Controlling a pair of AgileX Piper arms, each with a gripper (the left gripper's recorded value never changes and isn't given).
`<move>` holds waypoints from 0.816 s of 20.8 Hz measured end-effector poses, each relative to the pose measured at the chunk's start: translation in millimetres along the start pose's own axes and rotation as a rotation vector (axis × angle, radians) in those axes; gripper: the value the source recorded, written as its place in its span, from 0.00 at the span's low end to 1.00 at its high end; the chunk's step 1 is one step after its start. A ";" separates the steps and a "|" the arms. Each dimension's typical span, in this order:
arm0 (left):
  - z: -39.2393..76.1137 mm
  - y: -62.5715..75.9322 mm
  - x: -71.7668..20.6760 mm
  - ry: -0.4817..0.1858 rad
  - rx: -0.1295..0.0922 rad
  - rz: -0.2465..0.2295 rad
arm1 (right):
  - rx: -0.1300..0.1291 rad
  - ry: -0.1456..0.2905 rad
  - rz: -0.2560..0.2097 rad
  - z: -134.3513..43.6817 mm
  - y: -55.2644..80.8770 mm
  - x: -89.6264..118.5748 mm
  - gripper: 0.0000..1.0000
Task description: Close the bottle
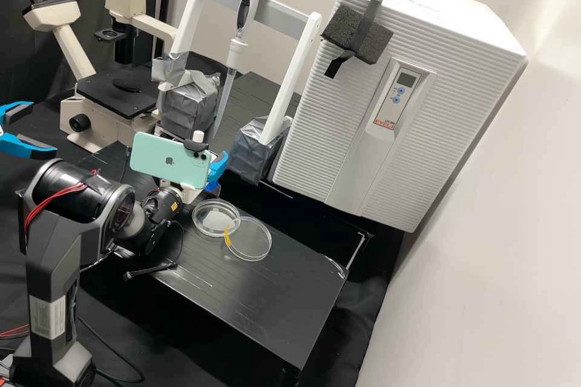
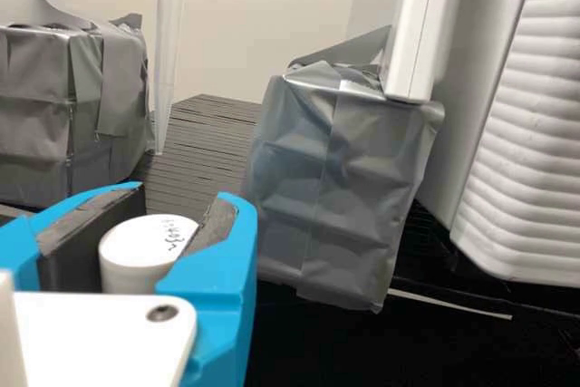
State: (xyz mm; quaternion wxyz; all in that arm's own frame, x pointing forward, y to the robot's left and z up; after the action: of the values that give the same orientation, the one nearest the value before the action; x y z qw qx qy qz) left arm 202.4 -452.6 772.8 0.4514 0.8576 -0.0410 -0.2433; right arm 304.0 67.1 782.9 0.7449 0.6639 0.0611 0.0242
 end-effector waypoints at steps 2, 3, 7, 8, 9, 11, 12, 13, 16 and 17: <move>0.0 0.0 0.0 0.000 0.000 0.000 | 0.000 -0.002 -0.002 0.5 -0.7 0.2 0.00; 0.0 0.0 0.0 0.000 0.000 0.000 | 0.000 -0.002 -0.002 0.5 -0.7 0.2 0.00; 0.0 0.0 0.0 0.000 0.000 0.000 | 0.000 -0.002 -0.002 0.5 -0.7 0.2 0.00; 0.0 0.0 0.0 0.000 0.000 0.000 | 0.000 -0.002 -0.002 0.5 -0.7 0.2 0.00; 0.0 0.0 0.0 0.000 0.000 0.000 | 0.000 -0.002 -0.002 0.5 -0.7 0.2 0.00; 0.0 0.0 0.0 0.000 0.000 0.000 | 0.000 -0.002 -0.002 0.5 -0.7 0.2 0.00; 0.0 0.0 0.0 0.000 0.000 0.000 | 0.000 -0.002 -0.002 0.5 -0.7 0.2 0.00; 0.0 0.0 0.0 0.000 0.000 0.000 | 0.000 -0.001 -0.001 0.2 -0.4 0.6 0.00; 0.0 0.0 0.0 0.000 0.000 0.000 | 0.001 0.001 0.003 -0.1 0.1 2.7 0.00; 0.0 0.0 0.0 0.000 0.000 0.000 | 0.001 0.001 0.003 0.0 -0.1 3.3 0.00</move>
State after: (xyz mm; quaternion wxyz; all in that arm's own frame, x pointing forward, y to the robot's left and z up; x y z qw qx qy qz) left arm 202.4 -452.6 772.8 0.4514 0.8576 -0.0410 -0.2433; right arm 307.3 67.4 782.6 0.7445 0.6643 0.0605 0.0254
